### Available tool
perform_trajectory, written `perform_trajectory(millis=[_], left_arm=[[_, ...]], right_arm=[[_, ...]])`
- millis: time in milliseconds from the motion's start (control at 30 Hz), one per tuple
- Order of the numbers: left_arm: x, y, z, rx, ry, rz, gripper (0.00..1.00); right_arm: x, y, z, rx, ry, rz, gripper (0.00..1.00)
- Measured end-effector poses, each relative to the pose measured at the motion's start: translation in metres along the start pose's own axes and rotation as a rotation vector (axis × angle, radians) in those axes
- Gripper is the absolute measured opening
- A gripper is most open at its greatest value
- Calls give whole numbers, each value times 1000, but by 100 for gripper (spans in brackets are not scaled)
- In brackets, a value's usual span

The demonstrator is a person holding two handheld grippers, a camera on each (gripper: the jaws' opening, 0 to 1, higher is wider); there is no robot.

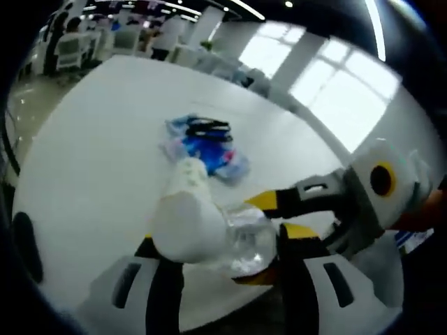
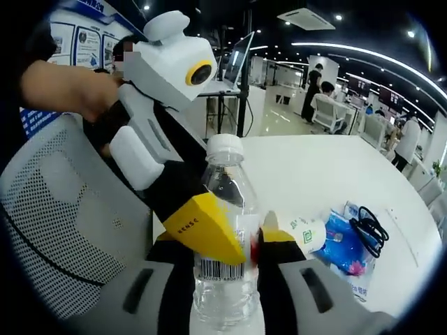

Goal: Arrange the tabletop items into an orderly group along one side of the table until the central work area is clear of visible clutter.

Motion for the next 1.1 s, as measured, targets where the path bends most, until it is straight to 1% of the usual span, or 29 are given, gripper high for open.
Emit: perform_trajectory(millis=[67,267,333,433,567,633,733,800,833,867,933,1100], left_arm=[[0,-1,-2,8,-3,5,45],[0,-6,-6,-20,-37,35,44],[-2,-7,-5,-43,-64,59,43],[-3,-7,-5,-67,-99,70,42],[-4,-8,-4,-128,-158,97,40],[-5,-8,-5,-146,-176,105,40],[-6,-7,-4,-192,-213,118,40],[-5,-8,-3,-207,-231,127,40],[-6,-9,-3,-212,-248,120,39],[-7,-9,-3,-215,-250,118,39],[-7,-10,-4,-222,-258,120,39],[-8,-13,-7,-232,-288,126,39]], right_arm=[[0,0,0,3,-3,-4,33],[4,-2,0,14,15,1,33],[4,-3,-1,20,28,1,34],[4,-5,-2,27,30,3,34],[7,-8,-3,34,24,3,35],[7,-10,-3,41,22,-4,36],[8,-13,-3,46,19,-14,36],[11,-15,-3,49,21,-14,36],[11,-15,-3,49,23,-13,36],[10,-14,-5,55,16,-26,37],[11,-14,-6,59,17,-30,37],[12,-11,-7,70,14,-20,38]])
Point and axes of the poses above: the point that each gripper's makers call its tool centre point, and the gripper's own axes: y roughly backward along the fingers, z roughly to its left, x roughly out of its underside, the point moved 5 cm from there along y, roughly backward along the fingers, and after that the axes turned 3 degrees about -z, right-handed, at the moved point
